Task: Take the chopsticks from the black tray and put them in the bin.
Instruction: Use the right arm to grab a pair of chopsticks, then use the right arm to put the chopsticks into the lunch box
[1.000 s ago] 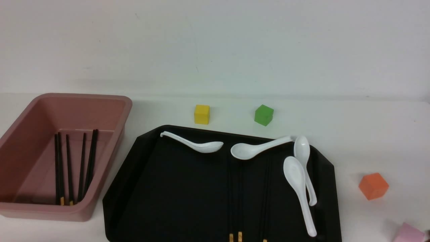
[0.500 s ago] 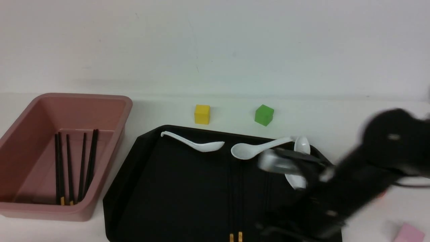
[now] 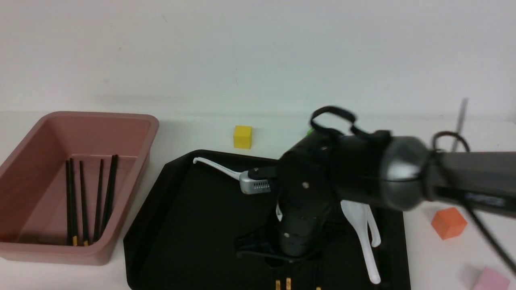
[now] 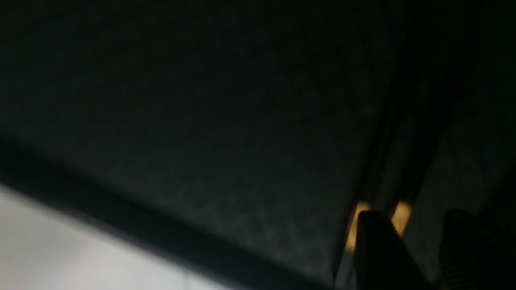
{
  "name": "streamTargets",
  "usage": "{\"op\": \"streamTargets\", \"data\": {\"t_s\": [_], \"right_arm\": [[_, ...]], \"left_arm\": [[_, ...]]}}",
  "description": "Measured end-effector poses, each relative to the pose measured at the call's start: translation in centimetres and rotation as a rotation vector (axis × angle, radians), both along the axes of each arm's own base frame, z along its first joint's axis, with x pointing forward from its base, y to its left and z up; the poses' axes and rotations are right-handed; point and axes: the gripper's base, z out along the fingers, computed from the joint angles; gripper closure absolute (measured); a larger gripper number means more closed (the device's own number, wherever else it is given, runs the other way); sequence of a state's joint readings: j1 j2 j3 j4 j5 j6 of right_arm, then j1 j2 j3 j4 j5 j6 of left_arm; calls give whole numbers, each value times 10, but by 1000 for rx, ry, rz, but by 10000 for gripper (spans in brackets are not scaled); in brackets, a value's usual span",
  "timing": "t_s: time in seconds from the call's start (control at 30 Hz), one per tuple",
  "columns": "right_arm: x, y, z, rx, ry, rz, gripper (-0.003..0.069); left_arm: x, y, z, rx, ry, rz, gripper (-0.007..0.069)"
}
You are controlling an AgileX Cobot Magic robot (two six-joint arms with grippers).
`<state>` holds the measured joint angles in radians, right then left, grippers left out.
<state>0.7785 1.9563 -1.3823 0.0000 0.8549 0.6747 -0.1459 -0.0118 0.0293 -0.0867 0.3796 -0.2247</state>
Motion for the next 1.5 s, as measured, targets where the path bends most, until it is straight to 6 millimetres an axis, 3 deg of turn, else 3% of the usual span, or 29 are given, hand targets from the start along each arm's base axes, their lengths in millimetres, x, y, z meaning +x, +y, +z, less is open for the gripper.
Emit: {"op": "streamTargets", "data": {"t_s": [0.37,0.6,0.73,0.93,1.13,1.2,1.33,1.5], "right_arm": [[12,5,-33,-68,2,-51,304],[14,6,-34,-66,3,-79,295],[13,6,-35,-60,15,-83,334],[11,7,-34,-50,45,-16,526],[7,9,-32,-31,91,49,522],[5,8,-29,-39,108,70,522],[0,7,-2,-53,155,122,522],[4,19,60,72,74,190,522]], "left_arm": [[0,0,0,0,-1,0,477],[0,0,0,0,0,0,470],[0,0,0,0,1,0,467],[0,0,0,0,1,0,461],[0,0,0,0,1,0,459],[0,0,0,0,1,0,459],[0,0,0,0,1,0,459],[0,0,0,0,1,0,459]]}}
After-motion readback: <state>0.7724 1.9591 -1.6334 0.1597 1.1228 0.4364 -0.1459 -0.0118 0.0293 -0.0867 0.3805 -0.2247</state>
